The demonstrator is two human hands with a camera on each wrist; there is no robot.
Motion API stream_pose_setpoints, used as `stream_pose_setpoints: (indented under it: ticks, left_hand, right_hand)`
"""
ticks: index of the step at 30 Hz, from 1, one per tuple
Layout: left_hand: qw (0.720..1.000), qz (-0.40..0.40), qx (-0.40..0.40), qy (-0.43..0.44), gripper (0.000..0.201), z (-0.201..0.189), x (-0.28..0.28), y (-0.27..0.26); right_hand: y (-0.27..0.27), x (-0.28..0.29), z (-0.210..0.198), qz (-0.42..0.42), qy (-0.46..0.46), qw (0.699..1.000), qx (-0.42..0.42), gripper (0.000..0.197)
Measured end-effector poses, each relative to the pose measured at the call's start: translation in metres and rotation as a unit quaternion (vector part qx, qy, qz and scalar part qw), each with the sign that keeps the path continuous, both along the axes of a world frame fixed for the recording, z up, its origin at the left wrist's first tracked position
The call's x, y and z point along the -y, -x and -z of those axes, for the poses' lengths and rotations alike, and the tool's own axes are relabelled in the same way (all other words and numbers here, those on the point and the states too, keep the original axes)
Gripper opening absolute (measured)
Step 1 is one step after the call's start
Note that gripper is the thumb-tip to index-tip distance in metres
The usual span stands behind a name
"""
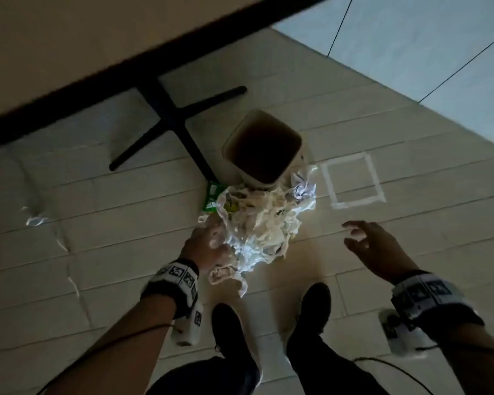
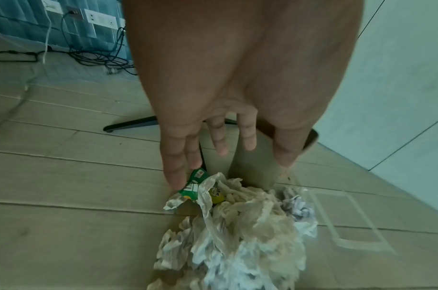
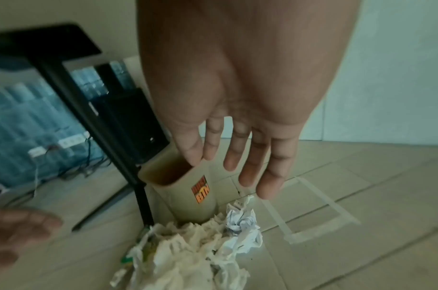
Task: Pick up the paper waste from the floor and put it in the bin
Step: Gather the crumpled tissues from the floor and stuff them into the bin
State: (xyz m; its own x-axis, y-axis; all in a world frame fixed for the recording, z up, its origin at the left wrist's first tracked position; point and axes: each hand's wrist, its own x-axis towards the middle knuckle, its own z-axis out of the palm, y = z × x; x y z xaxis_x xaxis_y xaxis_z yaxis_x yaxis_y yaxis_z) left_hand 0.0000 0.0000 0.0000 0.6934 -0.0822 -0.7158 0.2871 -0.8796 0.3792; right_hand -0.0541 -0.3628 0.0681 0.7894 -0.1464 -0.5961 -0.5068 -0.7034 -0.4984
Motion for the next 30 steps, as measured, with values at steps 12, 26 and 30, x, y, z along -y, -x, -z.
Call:
stream_pose_setpoints:
  ticks: [12,26,30]
  left_hand:
    - [0.993,0.087,0.051,-0.062,0.089,0.231,0.035,-0.118]
    - [0.995,0.039,0.056,-0.077,0.062,0.321,0.056,-0.109]
    - [0.997,0.018,0.068,-0.033,0.051,0.31,0.063,-0.098]
  right_hand:
    - [-0.11,0.019,0.268,-0.205,0.139,0.969,-0.005,0.089]
    - [-0.136,0.012,0.396,-0.35,0.164,0.921,0.04,0.092]
    - [-0.114,-0.004,0.388,-0.308,0.135,0.941,0.023,0.052]
